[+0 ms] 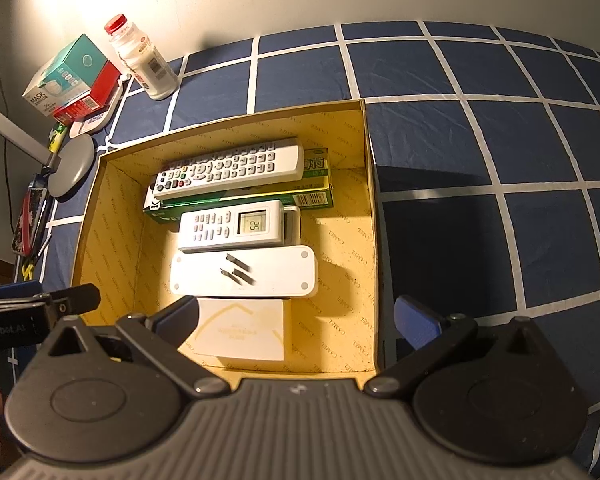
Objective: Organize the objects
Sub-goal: 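Open both grippers and withdraw them from the box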
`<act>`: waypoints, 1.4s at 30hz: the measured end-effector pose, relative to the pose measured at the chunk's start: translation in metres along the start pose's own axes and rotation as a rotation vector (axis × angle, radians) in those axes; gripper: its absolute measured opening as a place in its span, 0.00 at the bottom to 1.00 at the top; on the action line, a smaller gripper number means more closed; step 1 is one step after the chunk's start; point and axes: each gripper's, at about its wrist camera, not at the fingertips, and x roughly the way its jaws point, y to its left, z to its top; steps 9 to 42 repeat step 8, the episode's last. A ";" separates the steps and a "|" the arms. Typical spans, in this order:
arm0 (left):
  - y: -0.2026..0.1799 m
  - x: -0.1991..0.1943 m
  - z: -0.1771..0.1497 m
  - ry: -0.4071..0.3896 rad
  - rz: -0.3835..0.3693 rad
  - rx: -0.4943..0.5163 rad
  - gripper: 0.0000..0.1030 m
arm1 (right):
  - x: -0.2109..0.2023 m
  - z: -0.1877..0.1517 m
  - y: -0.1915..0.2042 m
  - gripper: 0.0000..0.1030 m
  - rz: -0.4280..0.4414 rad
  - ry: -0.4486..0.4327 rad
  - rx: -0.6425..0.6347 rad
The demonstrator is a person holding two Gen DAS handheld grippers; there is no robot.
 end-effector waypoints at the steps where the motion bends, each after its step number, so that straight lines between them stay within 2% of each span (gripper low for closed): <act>1: -0.001 0.001 0.000 0.002 0.006 0.003 1.00 | 0.001 0.000 0.000 1.00 -0.001 0.002 0.002; 42: -0.001 0.004 0.000 0.010 0.017 0.001 1.00 | 0.001 0.001 -0.001 1.00 0.004 0.004 0.000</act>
